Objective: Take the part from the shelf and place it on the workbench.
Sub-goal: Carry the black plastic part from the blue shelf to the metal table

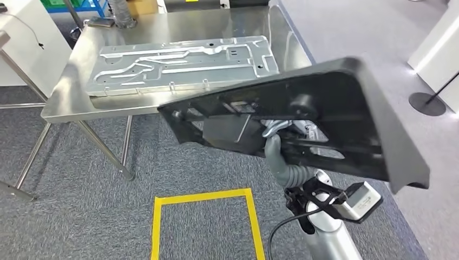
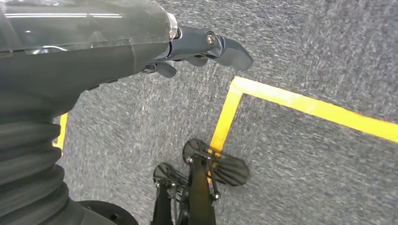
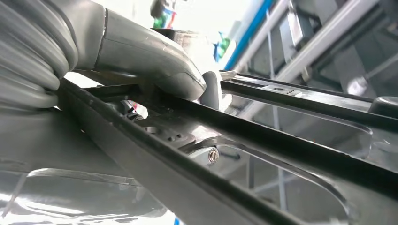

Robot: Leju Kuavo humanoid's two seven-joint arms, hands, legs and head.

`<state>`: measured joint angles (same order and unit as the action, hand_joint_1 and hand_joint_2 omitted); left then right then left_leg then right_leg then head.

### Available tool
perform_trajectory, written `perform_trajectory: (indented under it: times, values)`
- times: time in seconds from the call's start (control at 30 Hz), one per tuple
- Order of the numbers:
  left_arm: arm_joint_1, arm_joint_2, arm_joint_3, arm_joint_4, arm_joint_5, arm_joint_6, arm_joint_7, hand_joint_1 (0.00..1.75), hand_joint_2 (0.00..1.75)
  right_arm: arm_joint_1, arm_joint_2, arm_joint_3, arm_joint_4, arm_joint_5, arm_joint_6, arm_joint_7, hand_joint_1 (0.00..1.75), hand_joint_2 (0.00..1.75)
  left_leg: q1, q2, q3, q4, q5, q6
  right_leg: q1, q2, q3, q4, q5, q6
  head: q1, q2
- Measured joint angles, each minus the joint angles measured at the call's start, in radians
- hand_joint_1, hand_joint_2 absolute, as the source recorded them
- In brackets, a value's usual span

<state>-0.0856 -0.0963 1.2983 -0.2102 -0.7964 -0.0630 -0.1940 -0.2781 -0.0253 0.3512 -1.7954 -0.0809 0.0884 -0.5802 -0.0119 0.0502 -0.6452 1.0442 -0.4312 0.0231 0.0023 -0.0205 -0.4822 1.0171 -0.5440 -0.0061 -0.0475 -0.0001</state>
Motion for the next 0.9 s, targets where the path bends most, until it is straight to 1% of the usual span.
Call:
perform_trajectory:
  times: [0.03,0.07,0.1,0.13,0.17,0.2,0.23,0.27,0.3,0.33,0.37,0.43,0.47,0.5,0.53,0.57,0.6,0.63,0.67,0.7,0.73,0.77,0.8,0.83,0.87,0.9]
  values:
    - [0.0,0.0,0.002,0.0,0.001,0.0,0.0,0.0,1.75,-0.001,0.0,0.003,0.0,-0.001,0.001,0.002,1.75,1.75,0.001,-0.008,0.007,-0.004,-0.006,0.002,0.001,-0.003,0.008,0.001,-0.002,0.008,0.0,0.0]
    - [0.0,-0.001,0.003,0.0,0.004,0.0,0.0,0.0,1.75,-0.002,0.001,0.004,-0.002,-0.006,0.003,0.003,1.75,1.75,0.004,-0.015,0.019,-0.011,-0.004,0.006,0.001,-0.007,0.015,0.008,-0.003,0.013,0.0,0.0]
    - [0.0,-0.002,0.005,0.0,0.006,0.001,0.0,0.0,1.75,-0.004,0.001,0.005,-0.006,-0.018,0.008,0.005,1.75,1.75,0.008,-0.021,0.031,-0.017,-0.004,0.01,0.0,-0.005,0.014,0.028,0.0,0.02,0.0,0.0]
    - [-0.001,-0.002,0.008,0.0,0.009,0.001,0.0,0.0,1.75,-0.005,0.0,0.004,-0.014,-0.031,0.015,0.01,1.75,1.75,0.01,-0.026,0.045,-0.02,-0.008,0.014,-0.001,-0.001,-0.001,0.061,-0.003,0.026,0.0,0.0]
    - [-0.002,-0.003,0.01,0.0,0.011,0.002,0.0,0.0,1.75,-0.006,-0.003,0.001,-0.026,-0.043,0.022,0.017,1.75,1.75,0.013,-0.03,0.057,-0.022,-0.012,0.018,-0.003,0.005,-0.031,0.11,-0.013,0.031,0.0,0.0]
    - [-0.002,-0.004,0.012,0.0,0.012,0.002,-0.001,0.0,1.75,-0.006,-0.008,-0.004,-0.039,-0.053,0.029,0.024,1.75,1.75,0.013,-0.033,0.065,-0.023,-0.019,0.02,-0.006,0.01,-0.072,0.167,-0.029,0.036,0.0,0.0]
    - [-0.001,-0.004,0.013,0.0,0.012,0.002,-0.001,0.0,1.75,-0.005,-0.012,-0.011,-0.052,-0.055,0.034,0.03,1.75,1.75,0.013,-0.037,0.073,-0.023,-0.027,0.021,-0.008,0.012,-0.116,0.218,-0.054,0.041,0.0,0.0]
    - [0.001,-0.004,0.014,0.0,0.012,0.002,-0.001,0.0,1.75,-0.003,-0.016,-0.019,-0.062,-0.052,0.037,0.034,1.75,1.75,0.013,-0.04,0.083,-0.023,-0.037,0.021,-0.01,0.013,-0.156,0.252,-0.079,0.044,0.0,0.0]
    - [0.003,-0.004,0.014,0.0,0.012,0.002,-0.001,0.0,1.75,-0.001,-0.019,-0.027,-0.07,-0.044,0.037,0.036,1.75,1.75,0.013,-0.043,0.095,-0.023,-0.048,0.02,-0.011,0.013,-0.185,0.261,-0.093,0.045,0.0,0.0]
    - [0.004,-0.004,0.015,0.0,0.012,0.002,0.0,0.0,1.75,0.001,-0.021,-0.035,-0.077,-0.031,0.036,0.038,1.75,1.75,0.013,-0.046,0.11,-0.023,-0.061,0.019,-0.012,0.013,-0.201,0.242,-0.088,0.045,0.0,0.0]
    - [0.005,-0.005,0.016,0.0,0.012,0.002,0.0,0.0,1.75,0.002,-0.023,-0.042,-0.084,-0.017,0.033,0.039,1.75,1.75,0.014,-0.048,0.126,-0.023,-0.074,0.016,-0.013,0.013,-0.204,0.195,-0.055,0.043,0.0,0.0]
    - [0.006,-0.007,0.017,0.0,0.012,0.002,0.0,0.0,1.75,0.003,-0.027,-0.054,-0.093,0.014,0.025,0.04,1.75,1.75,0.013,-0.05,0.155,-0.024,-0.1,0.009,-0.01,0.012,-0.193,0.082,0.069,0.033,0.0,0.0]
    - [0.006,-0.007,0.017,0.0,0.012,0.002,0.0,0.0,1.75,0.004,-0.028,-0.057,-0.095,0.029,0.019,0.04,1.75,1.75,0.013,-0.051,0.165,-0.027,-0.111,0.004,-0.007,0.012,-0.187,0.044,0.114,0.026,0.0,0.0]
    - [0.006,-0.008,0.018,0.0,0.011,0.001,0.0,0.0,1.75,0.005,-0.028,-0.06,-0.097,0.043,0.012,0.04,1.75,1.75,0.013,-0.051,0.174,-0.032,-0.119,-0.003,-0.003,0.014,-0.183,0.027,0.139,0.018,0.0,0.0]
    - [0.004,-0.008,0.018,0.0,0.011,0.0,0.0,0.0,1.75,0.005,-0.028,-0.062,-0.099,0.052,0.006,0.04,1.75,1.75,0.013,-0.05,0.183,-0.032,-0.12,-0.011,-0.001,0.016,-0.177,0.022,0.135,0.011,0.0,0.0]
    - [0.001,-0.008,0.018,0.0,0.011,0.0,0.0,0.0,1.75,0.004,-0.028,-0.063,-0.101,0.057,0.001,0.039,1.75,1.75,0.013,-0.049,0.186,-0.026,-0.115,-0.019,-0.001,0.019,-0.166,0.015,0.129,0.004,-0.001,0.0]
    - [-0.001,-0.008,0.018,0.0,0.01,0.0,0.0,0.0,1.75,0.003,-0.028,-0.064,-0.104,0.059,-0.002,0.037,1.75,1.75,0.014,-0.048,0.182,-0.006,-0.106,-0.025,-0.003,0.021,-0.153,0.006,0.125,-0.001,0.0,0.0]
    - [-0.005,-0.009,0.018,0.0,0.01,-0.001,0.0,0.0,1.75,0.002,-0.027,-0.065,-0.106,0.058,-0.004,0.035,1.75,1.75,0.015,-0.048,0.167,0.032,-0.095,-0.03,-0.006,0.021,-0.137,-0.002,0.118,-0.006,-0.001,0.0]
    - [-0.007,-0.01,0.018,0.0,0.01,-0.001,0.0,0.0,1.75,0.001,-0.027,-0.067,-0.107,0.057,-0.005,0.034,1.75,1.75,0.016,-0.048,0.137,0.082,-0.092,-0.035,-0.008,0.021,-0.12,-0.009,0.111,-0.01,-0.001,0.0]
    - [-0.007,-0.01,0.018,0.0,0.009,-0.001,-0.001,0.0,1.75,0.002,-0.027,-0.069,-0.107,0.056,-0.007,0.033,1.75,1.75,0.019,-0.048,0.097,0.14,-0.101,-0.039,-0.01,0.021,-0.105,-0.014,0.102,-0.013,-0.001,0.0]
    - [-0.005,-0.011,0.018,0.0,0.009,-0.001,-0.001,0.0,1.75,0.004,-0.027,-0.071,-0.107,0.055,-0.009,0.032,1.75,1.75,0.02,-0.048,0.053,0.193,-0.125,-0.043,-0.01,0.022,-0.09,-0.016,0.091,-0.015,-0.001,0.0]
    - [-0.002,-0.01,0.018,0.0,0.009,-0.001,0.0,0.0,1.75,0.007,-0.027,-0.073,-0.107,0.055,-0.011,0.031,1.75,1.75,0.022,-0.048,0.012,0.23,-0.16,-0.048,-0.011,0.024,-0.075,-0.017,0.079,-0.015,-0.001,0.0]
    - [0.001,-0.01,0.018,0.0,0.009,0.0,0.0,0.0,1.75,0.012,-0.027,-0.074,-0.107,0.054,-0.014,0.029,1.75,1.75,0.023,-0.048,-0.021,0.246,-0.195,-0.05,-0.012,0.026,-0.059,-0.017,0.065,-0.014,-0.001,0.0]
    - [0.004,-0.01,0.018,0.0,0.009,0.0,0.0,0.0,1.75,0.018,-0.027,-0.075,-0.107,0.054,-0.016,0.026,1.75,1.75,0.024,-0.048,-0.042,0.237,-0.216,-0.05,-0.013,0.028,-0.042,-0.017,0.051,-0.012,-0.001,0.0]
    - [0.005,-0.01,0.018,0.0,0.009,0.0,0.0,0.0,1.75,0.024,-0.027,-0.076,-0.107,0.054,-0.017,0.023,1.75,1.75,0.025,-0.048,-0.052,0.203,-0.21,-0.05,-0.015,0.029,-0.022,-0.017,0.036,-0.009,-0.001,0.0]
    - [0.007,-0.01,0.018,0.0,0.008,0.0,0.0,0.0,1.75,0.03,-0.027,-0.076,-0.107,0.054,-0.018,0.02,1.75,1.75,0.025,-0.048,-0.054,0.152,-0.164,-0.049,-0.016,0.029,-0.003,-0.017,0.02,-0.006,-0.001,0.0]
